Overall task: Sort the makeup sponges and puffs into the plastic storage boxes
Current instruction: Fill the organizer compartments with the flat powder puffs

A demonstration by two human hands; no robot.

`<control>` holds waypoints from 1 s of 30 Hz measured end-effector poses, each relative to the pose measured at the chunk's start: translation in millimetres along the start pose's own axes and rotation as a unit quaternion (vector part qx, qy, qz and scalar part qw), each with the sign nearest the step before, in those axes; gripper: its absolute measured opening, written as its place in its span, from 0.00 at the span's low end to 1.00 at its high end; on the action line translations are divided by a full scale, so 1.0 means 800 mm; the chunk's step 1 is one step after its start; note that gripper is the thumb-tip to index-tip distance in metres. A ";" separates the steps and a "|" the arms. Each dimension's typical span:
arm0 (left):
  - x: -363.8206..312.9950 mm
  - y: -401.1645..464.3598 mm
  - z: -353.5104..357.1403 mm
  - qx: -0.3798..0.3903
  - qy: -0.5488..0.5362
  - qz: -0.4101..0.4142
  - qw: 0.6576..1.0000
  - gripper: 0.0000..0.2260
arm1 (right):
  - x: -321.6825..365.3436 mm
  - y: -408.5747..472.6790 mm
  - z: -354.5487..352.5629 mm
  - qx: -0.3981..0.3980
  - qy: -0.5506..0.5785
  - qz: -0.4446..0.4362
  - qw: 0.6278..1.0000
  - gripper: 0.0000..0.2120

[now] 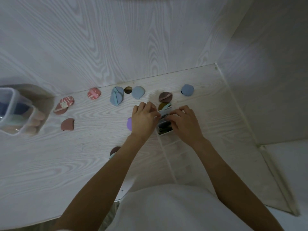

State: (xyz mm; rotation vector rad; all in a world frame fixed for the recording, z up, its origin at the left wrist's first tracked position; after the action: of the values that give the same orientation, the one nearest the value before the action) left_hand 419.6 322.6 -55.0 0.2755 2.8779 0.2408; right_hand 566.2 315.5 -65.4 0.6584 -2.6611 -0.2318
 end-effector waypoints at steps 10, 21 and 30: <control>-0.003 0.001 0.000 0.054 0.009 0.021 0.998 0.06 | -0.040 0.023 -0.028 -0.106 0.098 0.085 0.986 0.09; -0.004 -0.014 0.000 -0.018 -0.057 -0.060 0.996 0.05 | -0.163 0.116 0.030 0.117 0.006 0.282 0.952 0.21; -0.004 -0.003 0.003 0.052 -0.021 -0.043 0.998 0.04 | -0.090 0.068 -0.028 -0.044 0.194 0.191 0.961 0.10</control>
State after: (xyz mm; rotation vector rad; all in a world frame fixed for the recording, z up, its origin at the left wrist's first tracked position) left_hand 422.8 320.2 -56.8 0.1734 2.8558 0.0690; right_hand 611.6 396.1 -55.5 0.1312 -2.3210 -0.0973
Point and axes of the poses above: each hand's wrist, its own y-axis towards the middle knuckle, its own z-axis out of the palm, x = y × z, the point moved 4 cm from there along y, towards the middle knuckle, and after that the axes turned 2 degrees about -z, right-handed, at the moved point
